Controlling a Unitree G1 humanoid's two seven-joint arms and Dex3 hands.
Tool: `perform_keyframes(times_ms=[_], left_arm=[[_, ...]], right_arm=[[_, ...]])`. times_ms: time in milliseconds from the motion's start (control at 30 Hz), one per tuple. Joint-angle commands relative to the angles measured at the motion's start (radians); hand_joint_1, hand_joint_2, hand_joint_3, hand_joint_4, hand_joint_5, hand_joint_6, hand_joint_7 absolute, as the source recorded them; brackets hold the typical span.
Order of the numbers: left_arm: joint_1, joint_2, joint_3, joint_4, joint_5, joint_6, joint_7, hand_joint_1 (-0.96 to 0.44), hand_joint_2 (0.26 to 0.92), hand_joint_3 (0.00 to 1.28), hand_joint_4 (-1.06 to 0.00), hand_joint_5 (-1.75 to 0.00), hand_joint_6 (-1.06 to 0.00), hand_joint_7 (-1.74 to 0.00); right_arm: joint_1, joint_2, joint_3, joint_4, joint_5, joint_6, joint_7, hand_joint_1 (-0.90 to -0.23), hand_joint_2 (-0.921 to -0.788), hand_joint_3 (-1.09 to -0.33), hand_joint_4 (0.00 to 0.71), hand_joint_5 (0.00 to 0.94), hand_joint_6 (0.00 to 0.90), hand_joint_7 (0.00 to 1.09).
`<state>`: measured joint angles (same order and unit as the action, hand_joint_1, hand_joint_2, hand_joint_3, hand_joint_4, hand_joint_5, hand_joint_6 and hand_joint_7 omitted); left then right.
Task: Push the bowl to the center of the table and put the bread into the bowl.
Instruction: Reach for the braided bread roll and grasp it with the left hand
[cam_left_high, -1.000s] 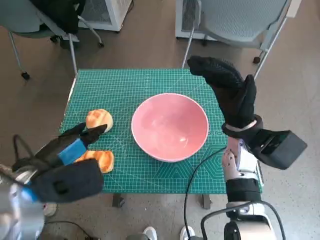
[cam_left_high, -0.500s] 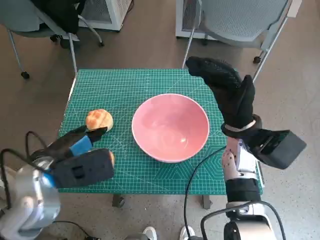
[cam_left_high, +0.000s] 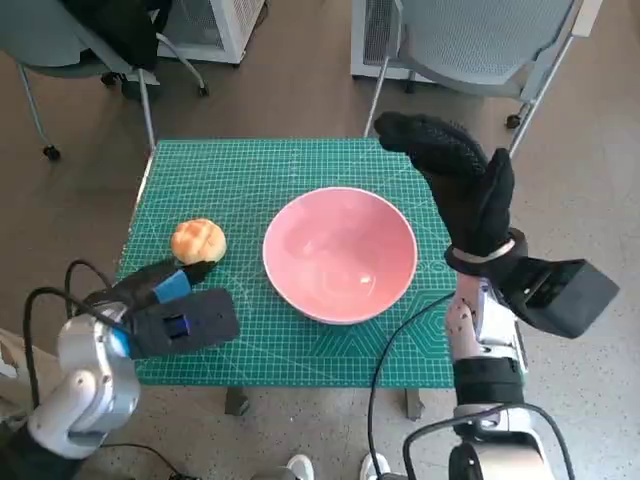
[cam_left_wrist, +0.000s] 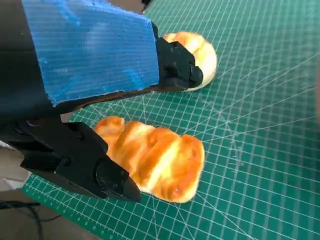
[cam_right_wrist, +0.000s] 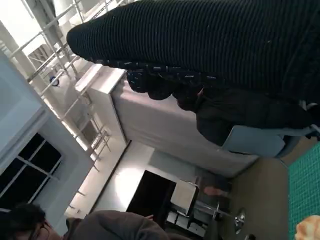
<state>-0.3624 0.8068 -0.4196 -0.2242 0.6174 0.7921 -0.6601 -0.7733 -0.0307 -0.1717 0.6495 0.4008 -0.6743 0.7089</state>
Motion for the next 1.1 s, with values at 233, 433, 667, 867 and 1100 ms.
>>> perform_keyframes(times_ms=[233,433,667,867,1100], left_arm=[[-0.038,-0.036,-0.029,0.113,0.029,-0.030,-0.025,-0.14,0.692,0.00,-0.08,0.00,-0.29,0.00],[-0.047,-0.049,-0.031,0.157,0.024,-0.043,-0.034,-0.14,0.692,0.00,-0.09,0.00,-0.31,-0.01],[-0.044,-0.065,-0.036,0.193,0.032,-0.051,-0.029,-0.14,0.697,0.01,-0.14,-0.02,-0.39,-0.04],[-0.039,-0.077,-0.036,0.230,0.043,-0.065,-0.017,-0.12,0.712,0.01,-0.27,-0.06,-0.46,-0.06],[-0.043,-0.093,-0.032,0.275,0.051,-0.071,-0.006,-0.04,0.744,0.02,-0.50,-0.39,-0.58,-0.04]], right_arm=[[0.028,0.001,-0.002,-0.004,0.010,0.012,0.007,-0.676,-0.921,-0.863,0.088,0.000,0.073,0.17],[0.030,0.001,-0.001,-0.007,0.010,0.012,0.006,-0.675,-0.921,-0.864,0.086,0.000,0.068,0.17],[0.032,0.004,0.001,-0.012,0.007,0.014,0.001,-0.675,-0.921,-0.864,0.086,0.000,0.063,0.18],[0.033,0.004,0.001,-0.015,0.007,0.017,0.000,-0.675,-0.921,-0.864,0.086,0.000,0.058,0.19],[0.031,0.004,0.001,-0.011,0.005,0.017,-0.001,-0.675,-0.921,-0.864,0.086,0.000,0.052,0.21]])
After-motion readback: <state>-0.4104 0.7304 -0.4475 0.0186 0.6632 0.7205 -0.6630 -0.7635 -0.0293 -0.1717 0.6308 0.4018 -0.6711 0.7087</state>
